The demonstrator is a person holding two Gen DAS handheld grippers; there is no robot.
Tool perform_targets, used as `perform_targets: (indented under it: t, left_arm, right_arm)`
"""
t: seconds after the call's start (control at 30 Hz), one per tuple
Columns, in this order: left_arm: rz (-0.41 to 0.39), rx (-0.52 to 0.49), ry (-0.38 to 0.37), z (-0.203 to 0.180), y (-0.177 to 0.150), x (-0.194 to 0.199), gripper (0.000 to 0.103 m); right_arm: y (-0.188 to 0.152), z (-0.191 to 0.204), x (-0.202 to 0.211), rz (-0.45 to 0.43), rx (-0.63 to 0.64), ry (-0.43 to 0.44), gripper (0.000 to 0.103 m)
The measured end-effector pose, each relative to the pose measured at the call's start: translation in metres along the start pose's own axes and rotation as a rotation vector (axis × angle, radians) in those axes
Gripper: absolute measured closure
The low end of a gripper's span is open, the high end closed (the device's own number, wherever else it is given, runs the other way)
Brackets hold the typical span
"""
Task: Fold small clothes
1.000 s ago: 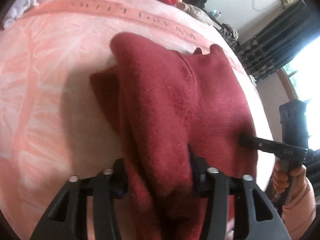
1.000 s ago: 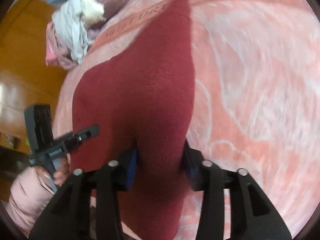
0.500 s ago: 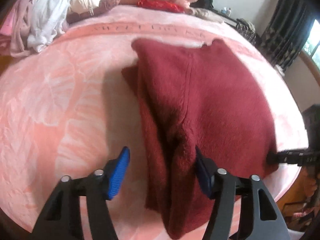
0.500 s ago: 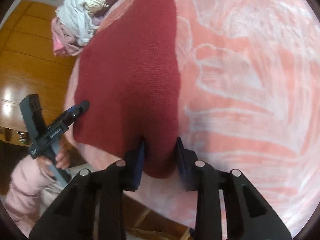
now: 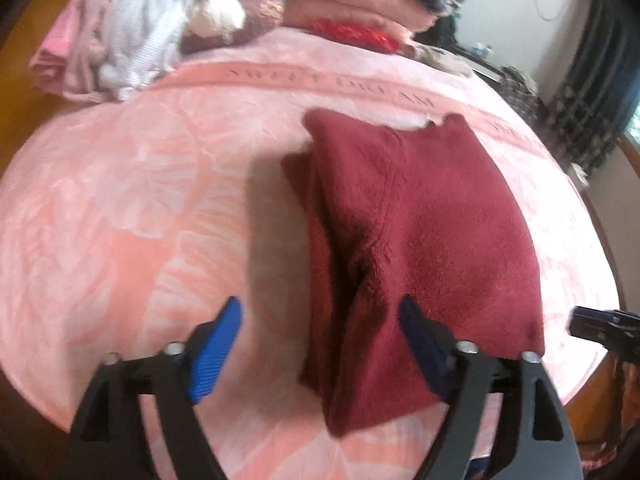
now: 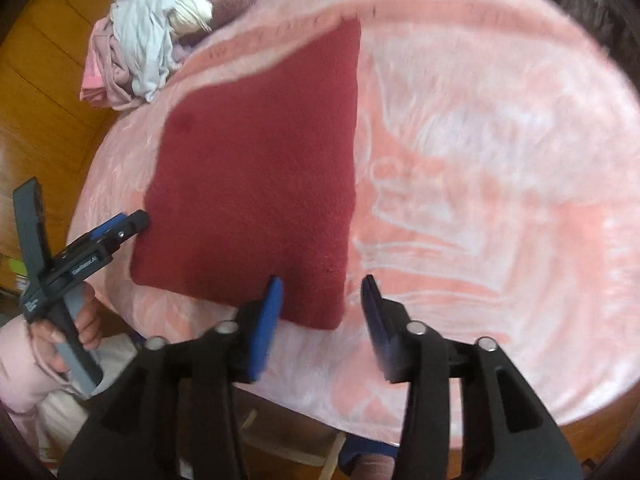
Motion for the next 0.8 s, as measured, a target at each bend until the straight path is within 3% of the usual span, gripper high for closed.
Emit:
perform_targets:
  t: [0.13, 0.2, 0.37, 0.57, 0.8]
  left_arm:
    - [0.011, -0.048, 0.063, -0.004, 0.002, 0.032, 0.013]
    - [0.002, -0.051, 0.072, -0.006, -0.002, 0.047, 0.009]
    - [0.027, -0.049, 0.065, -0.01, -0.018, 0.065, 0.009]
    - [0.041, -0.061, 0.063, -0.004, -0.037, 0.07, 0.008]
    - [-0.022, 0.039, 0.095, 0.024, -0.032, 0.083, 0.008]
  right_arm:
    - [-0.009, 0.019, 0.03, -0.064, 0.035, -0.073, 0.028]
    - [-0.01, 0.025, 0.035, -0.065, 0.014, -0.063, 0.028]
    - [-0.011, 0.047, 0.045, -0.092, -0.006, -0.099, 0.028]
    - [-0.018, 0.063, 0.054, -0.126, -0.014, -0.065, 0.024]
    - [-0.021, 0.079, 0.043, -0.122, 0.044, -0.066, 0.023]
Point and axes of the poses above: each gripper's, at about its wrist camera, not at the fingertips, and x roughly against the way its jaws point, z to its left, y to its top, the point moved 4 cm from there along -x, roughly the way its jaws point
